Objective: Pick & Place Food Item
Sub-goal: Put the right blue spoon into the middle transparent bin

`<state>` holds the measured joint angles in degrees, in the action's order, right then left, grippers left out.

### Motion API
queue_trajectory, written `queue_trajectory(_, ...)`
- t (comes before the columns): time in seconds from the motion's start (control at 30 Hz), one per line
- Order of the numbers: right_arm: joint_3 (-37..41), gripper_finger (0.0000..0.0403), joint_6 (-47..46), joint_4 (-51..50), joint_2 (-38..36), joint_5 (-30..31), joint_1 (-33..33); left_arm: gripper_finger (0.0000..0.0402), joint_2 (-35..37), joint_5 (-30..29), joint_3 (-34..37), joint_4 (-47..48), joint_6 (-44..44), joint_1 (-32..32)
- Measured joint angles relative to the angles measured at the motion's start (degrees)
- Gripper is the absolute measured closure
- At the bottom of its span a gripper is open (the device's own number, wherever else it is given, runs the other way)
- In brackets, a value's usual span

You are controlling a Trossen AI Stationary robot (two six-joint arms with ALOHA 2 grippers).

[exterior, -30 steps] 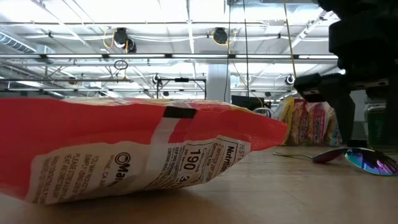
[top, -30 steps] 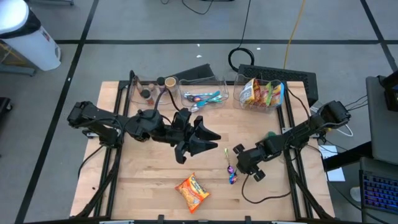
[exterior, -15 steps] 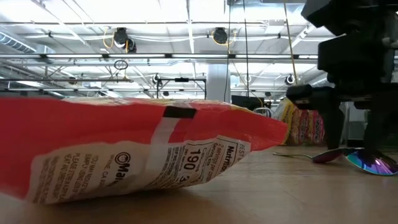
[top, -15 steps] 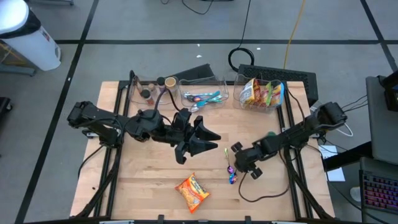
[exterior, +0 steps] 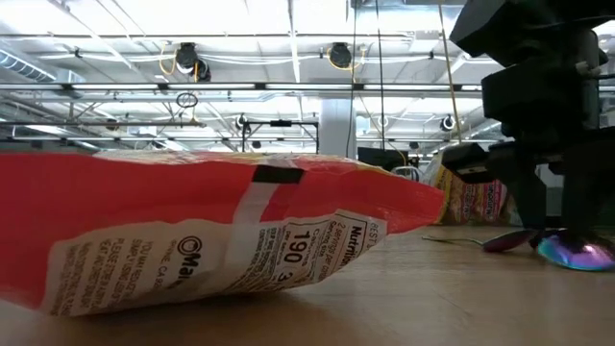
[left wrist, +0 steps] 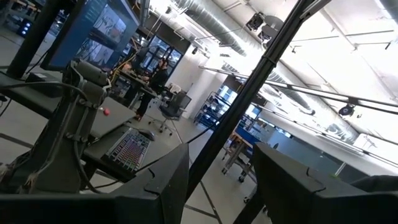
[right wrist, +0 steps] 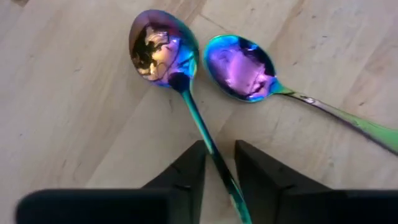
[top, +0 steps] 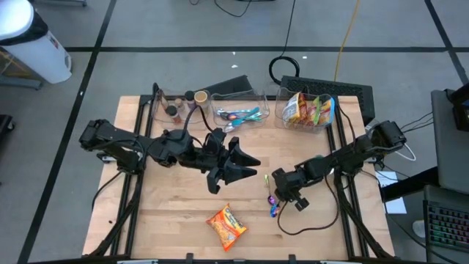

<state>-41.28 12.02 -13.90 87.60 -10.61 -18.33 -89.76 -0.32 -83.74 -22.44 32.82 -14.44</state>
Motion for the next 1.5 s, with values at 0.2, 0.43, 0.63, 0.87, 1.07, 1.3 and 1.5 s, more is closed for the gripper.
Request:
queue_trajectory(0.2,-0.1,0.0391,-4.6,-0.4,0.1,1.3,0.1,0.0220,0.0,0.0,0.0,0.1,0.4,0.0)
queue_trajectory(0.43,-1.0,0.0395,-8.9,-2.9,-4.4,1.4,0.0,0.0220,0.0,0.0,0.0,0.1,0.5,0.0)
queue_trajectory(0.63,-5.1,0.0398,-11.3,-10.3,-11.6,1.3,0.0,0.0220,0.0,0.0,0.0,-0.1,0.5,0.0)
queue_trajectory(0.87,-13.1,0.0400,-13.0,-18.5,-19.4,3.4,0.0,0.0220,0.1,0.6,0.0,0.0,0.5,1.1)
queue_trajectory(1.07,-24.4,0.0401,-11.7,-29.3,-20.6,12.2,0.6,0.0220,0.2,4.5,0.0,0.4,0.5,3.7)
queue_trajectory(1.3,-35.6,0.0402,-2.8,-32.9,-18.8,19.5,7.8,0.0220,0.6,6.0,0.0,4.4,5.1,9.7)
queue_trajectory(1.5,-41.2,0.0402,6.0,-33.1,-14.2,19.5,18.8,0.0220,1.6,12.1,0.0,12.9,12.6,17.7)
